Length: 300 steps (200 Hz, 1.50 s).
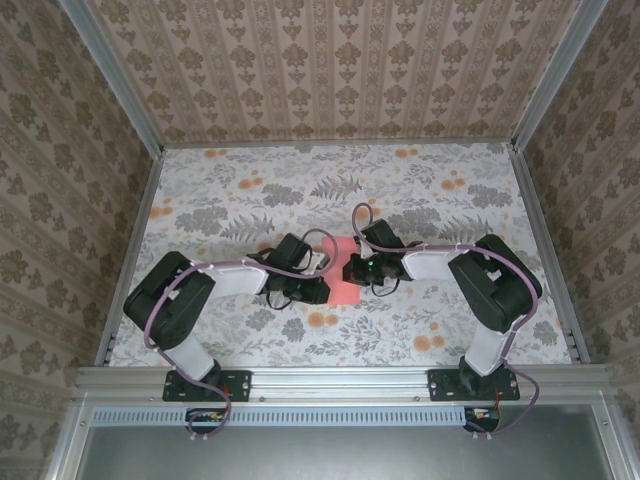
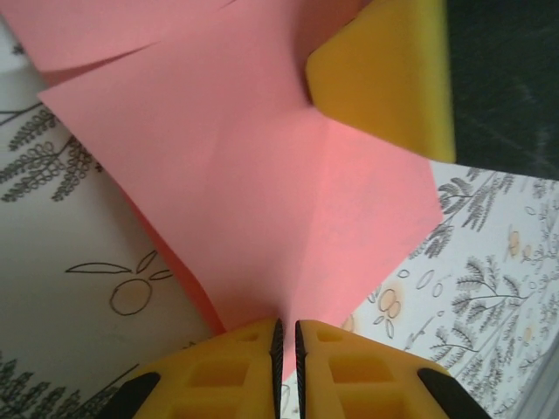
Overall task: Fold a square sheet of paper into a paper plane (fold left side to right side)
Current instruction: Fold the triangle a second time at the center of the table.
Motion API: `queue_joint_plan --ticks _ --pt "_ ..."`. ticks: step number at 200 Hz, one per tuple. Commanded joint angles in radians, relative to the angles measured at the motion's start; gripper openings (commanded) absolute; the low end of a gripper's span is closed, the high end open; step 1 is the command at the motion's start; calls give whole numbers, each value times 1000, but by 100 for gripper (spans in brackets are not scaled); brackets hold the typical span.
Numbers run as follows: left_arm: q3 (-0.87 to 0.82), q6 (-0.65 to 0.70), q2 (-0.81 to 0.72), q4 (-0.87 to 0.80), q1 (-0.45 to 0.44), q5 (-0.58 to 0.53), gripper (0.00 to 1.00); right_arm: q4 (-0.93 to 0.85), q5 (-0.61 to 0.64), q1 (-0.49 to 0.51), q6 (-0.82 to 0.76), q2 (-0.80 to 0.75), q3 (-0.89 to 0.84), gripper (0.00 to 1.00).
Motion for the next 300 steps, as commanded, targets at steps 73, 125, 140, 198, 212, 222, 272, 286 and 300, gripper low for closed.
queue_joint_plan --ticks 73,125,140,198,212,222,272,286,300 --pt "-37 8 19 -20 -2 -67 13 -46 11 6 -48 -119 -19 0" --pt "-51 12 9 -6 -3 -64 11 27 -30 73 -36 -128 -50 0" --pt "-50 12 7 -7 -4 -64 11 49 -33 83 -24 -106 -45 0" --pt "-46 13 8 -10 -6 -68 10 84 -47 108 -8 -43 -21 0" --pt "-44 13 8 -11 -5 -68 10 80 -47 110 -8 -33 -18 0" --pt "-44 13 9 -13 -5 -69 10 80 -44 110 -6 -26 -17 0" --pt "-42 13 8 -17 -7 -70 10 56 -19 112 -23 5 -16 0" --pt "-44 12 10 -19 -7 -72 10 35 -3 112 -39 7 -12 0" --pt "-44 13 12 -19 -6 -71 9 8 17 111 -56 8 -8 0"
